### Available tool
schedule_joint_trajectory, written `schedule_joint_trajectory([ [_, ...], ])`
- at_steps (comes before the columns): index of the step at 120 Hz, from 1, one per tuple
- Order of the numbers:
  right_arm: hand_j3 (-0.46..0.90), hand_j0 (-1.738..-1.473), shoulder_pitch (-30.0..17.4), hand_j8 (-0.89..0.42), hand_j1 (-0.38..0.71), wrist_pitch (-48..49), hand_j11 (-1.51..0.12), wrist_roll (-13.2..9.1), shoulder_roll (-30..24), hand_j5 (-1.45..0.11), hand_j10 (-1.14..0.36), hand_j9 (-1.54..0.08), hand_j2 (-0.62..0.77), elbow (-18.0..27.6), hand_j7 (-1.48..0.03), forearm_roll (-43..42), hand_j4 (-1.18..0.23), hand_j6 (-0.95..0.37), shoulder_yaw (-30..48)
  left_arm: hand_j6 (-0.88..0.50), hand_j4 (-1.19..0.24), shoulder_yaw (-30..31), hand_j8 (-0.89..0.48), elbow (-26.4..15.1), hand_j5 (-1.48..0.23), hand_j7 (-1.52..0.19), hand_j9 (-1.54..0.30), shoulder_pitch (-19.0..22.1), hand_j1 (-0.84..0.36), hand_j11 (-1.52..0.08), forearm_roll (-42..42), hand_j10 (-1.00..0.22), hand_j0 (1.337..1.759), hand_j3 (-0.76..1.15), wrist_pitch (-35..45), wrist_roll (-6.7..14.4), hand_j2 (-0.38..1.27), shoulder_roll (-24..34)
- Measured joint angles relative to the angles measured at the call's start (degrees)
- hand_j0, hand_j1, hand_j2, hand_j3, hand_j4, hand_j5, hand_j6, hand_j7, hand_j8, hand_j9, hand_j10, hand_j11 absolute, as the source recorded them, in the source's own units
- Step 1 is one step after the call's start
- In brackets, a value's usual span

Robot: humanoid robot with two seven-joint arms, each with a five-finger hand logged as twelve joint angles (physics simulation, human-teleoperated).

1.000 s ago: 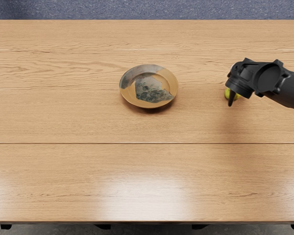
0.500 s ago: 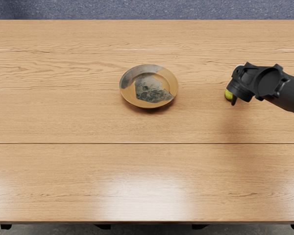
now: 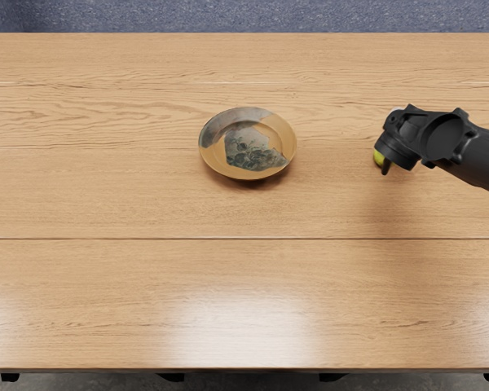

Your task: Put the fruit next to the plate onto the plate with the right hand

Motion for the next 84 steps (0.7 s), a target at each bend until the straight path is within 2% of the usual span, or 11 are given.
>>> schedule_joint_trajectory([
  [84, 0.0, -1.658, -1.6, -0.35, 0.07, 0.1, -0.46, 0.0, 0.6, -0.46, -0.35, -0.46, -0.07, -2.2, -0.46, -0.1, -0.35, -0.35, 0.0, 0.0, 0.0, 0.0, 0.0, 0.0, 0.0, 0.0, 0.0, 0.0, 0.35, 0.0, 0.0, 0.0, 1.658, 0.0, 0.0, 0.0, 0.0, 0.0],
])
